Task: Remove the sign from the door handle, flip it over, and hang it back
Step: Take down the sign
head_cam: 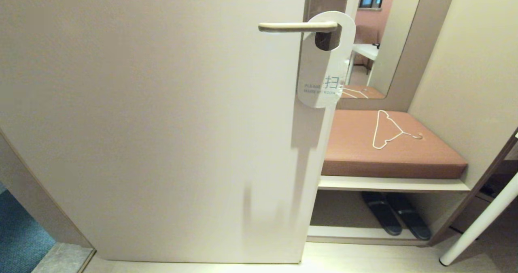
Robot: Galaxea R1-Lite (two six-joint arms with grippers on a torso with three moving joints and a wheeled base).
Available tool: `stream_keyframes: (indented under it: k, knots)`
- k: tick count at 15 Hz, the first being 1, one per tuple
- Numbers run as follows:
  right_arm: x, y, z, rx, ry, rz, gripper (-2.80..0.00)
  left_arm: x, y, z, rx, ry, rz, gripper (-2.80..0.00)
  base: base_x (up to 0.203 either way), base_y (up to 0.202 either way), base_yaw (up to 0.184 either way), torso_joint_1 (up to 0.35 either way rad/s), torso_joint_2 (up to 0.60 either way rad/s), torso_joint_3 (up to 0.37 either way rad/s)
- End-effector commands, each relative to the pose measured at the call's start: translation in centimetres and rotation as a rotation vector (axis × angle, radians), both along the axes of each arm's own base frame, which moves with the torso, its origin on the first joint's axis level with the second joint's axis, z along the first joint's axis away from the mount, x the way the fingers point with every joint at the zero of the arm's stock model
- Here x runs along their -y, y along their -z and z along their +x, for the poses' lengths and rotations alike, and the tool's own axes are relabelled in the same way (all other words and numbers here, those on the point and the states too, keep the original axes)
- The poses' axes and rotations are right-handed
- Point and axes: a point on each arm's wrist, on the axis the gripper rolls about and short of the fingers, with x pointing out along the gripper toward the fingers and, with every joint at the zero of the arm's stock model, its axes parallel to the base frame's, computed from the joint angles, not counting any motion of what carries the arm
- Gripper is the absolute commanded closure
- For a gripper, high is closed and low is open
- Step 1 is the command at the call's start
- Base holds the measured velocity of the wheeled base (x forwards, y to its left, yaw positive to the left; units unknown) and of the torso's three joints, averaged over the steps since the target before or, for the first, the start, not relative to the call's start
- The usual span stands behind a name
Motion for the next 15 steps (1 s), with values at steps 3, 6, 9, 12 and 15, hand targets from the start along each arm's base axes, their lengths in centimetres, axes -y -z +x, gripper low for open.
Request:
stream_keyframes:
  k: [3, 6, 9, 12, 15]
  knots:
    - [0.00, 0.00, -0.01, 0.000, -0.001, -0.001, 0.00, 0.00, -0.01, 0.01, -0.001, 0.000, 0.002, 0.00, 0.000, 0.000, 0.000, 0.000, 0.00, 0.000]
    - [0.00, 0.03, 0.00, -0.001, -0.001, -0.001, 0.00, -0.02, -0.01, 0.01, -0.001, -0.011, -0.007, 0.00, 0.000, 0.000, 0.000, 0.000, 0.00, 0.000]
    - [0.00, -0.01, -0.01, 0.001, -0.001, -0.001, 0.00, -0.02, -0.02, 0.01, 0.001, -0.010, -0.022, 0.00, 0.000, 0.000, 0.000, 0.000, 0.00, 0.000]
    - [0.00, 0.02, 0.00, -0.001, -0.001, -0.001, 0.00, -0.02, -0.02, 0.01, 0.001, -0.009, -0.022, 0.00, 0.000, 0.000, 0.000, 0.000, 0.00, 0.000]
    - [0.00, -0.01, -0.01, 0.001, -0.001, -0.001, 0.00, -0.02, -0.02, 0.01, 0.001, -0.011, -0.022, 0.00, 0.000, 0.000, 0.000, 0.000, 0.00, 0.000]
